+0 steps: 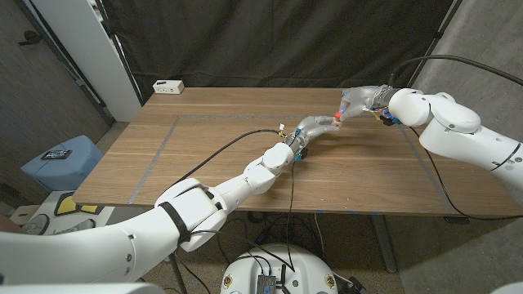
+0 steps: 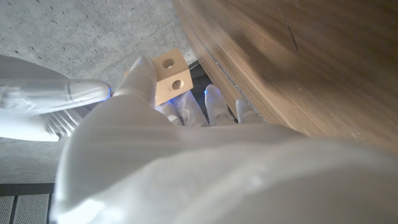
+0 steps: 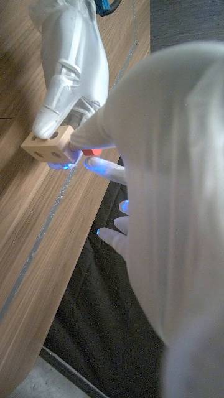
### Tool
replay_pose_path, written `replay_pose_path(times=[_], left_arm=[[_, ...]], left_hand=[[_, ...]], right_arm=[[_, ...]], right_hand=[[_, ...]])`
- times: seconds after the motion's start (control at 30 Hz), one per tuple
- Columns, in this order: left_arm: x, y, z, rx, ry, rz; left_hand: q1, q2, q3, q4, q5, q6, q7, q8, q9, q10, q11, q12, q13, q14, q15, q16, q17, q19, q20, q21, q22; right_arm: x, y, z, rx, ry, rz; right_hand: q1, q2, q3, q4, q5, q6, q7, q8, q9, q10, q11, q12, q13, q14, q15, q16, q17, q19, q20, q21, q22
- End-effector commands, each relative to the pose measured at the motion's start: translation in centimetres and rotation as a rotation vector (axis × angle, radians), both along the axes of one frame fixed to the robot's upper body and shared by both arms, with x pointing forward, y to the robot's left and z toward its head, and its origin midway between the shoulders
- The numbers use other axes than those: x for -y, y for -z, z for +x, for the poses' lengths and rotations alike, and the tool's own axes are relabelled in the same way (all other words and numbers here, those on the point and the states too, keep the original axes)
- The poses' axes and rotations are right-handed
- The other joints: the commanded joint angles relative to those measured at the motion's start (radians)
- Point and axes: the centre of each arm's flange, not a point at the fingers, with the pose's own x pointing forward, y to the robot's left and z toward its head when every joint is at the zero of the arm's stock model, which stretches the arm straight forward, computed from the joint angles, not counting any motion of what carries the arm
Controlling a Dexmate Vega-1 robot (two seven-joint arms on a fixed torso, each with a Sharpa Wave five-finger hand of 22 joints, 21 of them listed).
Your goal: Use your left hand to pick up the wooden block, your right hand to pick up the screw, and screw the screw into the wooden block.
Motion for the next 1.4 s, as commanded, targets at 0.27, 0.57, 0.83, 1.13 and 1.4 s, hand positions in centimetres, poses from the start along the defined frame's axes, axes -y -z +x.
replay_pose_path(times=[0.27,0.57,0.83,1.13,1.4], left_arm=[[0.0,0.0,0.0,-0.001,0.001,-0.004],[-0.1,0.0,0.0,-0.002,0.002,-0.005],[-0.1,0.2,-0.1,-0.004,0.002,-0.008],[-0.1,0.3,-0.2,-0.004,0.007,-0.005],[-0.1,0.4,-0.3,-0.007,0.010,-0.002]], left_hand=[[-0.001,0.015,0.000,0.013,0.007,0.007,-0.019,-0.004,0.006,-0.001,0.000,-0.002,0.008,-0.001,-0.070,0.004,0.005,-0.001,0.004,0.006,0.003],[-0.002,0.017,-0.001,0.015,0.008,0.003,-0.019,-0.006,0.006,-0.004,0.000,-0.003,0.009,-0.001,-0.066,0.005,0.005,-0.001,0.005,0.006,0.003],[-0.006,0.019,-0.003,0.018,0.009,-0.007,-0.019,-0.010,0.007,-0.007,0.000,-0.005,0.009,-0.001,-0.065,0.005,0.005,0.000,0.005,0.006,0.003],[-0.012,0.021,-0.006,0.021,0.011,-0.014,-0.018,-0.012,0.007,-0.011,0.000,-0.006,0.010,-0.002,-0.062,0.005,0.006,0.000,0.006,0.006,0.003],[-0.020,0.022,-0.010,0.026,0.012,-0.023,-0.016,-0.016,0.008,-0.016,0.000,-0.008,0.011,-0.001,-0.060,0.006,0.006,0.001,0.009,0.006,0.003]], right_arm=[[-0.1,0.1,0.0,0.014,0.015,-0.003],[-0.2,0.3,-0.1,0.014,0.030,-0.003],[-0.2,0.4,-0.2,0.010,0.037,0.000],[-0.1,0.5,-0.6,-0.001,0.044,-0.005],[0.0,0.5,-1.0,-0.007,0.044,-0.012]], right_hand=[[-0.011,-0.010,-0.006,0.000,0.005,0.034,0.007,0.025,0.009,0.036,-0.004,0.011,-0.002,0.024,0.002,0.011,0.005,0.020,-0.003,0.008,0.003],[-0.056,-0.027,-0.027,0.017,0.005,0.067,0.012,0.047,0.018,0.062,-0.004,0.016,-0.003,0.041,-0.002,0.015,0.006,0.033,-0.002,0.009,0.003],[-0.158,-0.041,-0.069,0.057,0.003,0.085,0.031,0.063,0.027,0.076,0.007,0.014,-0.004,0.045,-0.001,0.013,0.008,0.034,0.000,0.005,0.003],[-0.252,-0.056,-0.109,0.085,0.008,0.023,0.063,0.032,0.008,0.056,0.057,-0.005,-0.005,0.034,0.008,0.006,0.009,0.013,0.004,-0.003,0.004],[-0.269,-0.059,-0.118,0.081,0.013,-0.060,0.078,-0.003,-0.004,0.031,0.075,-0.020,-0.003,0.013,0.019,-0.003,0.008,-0.005,0.011,-0.005,0.004]])
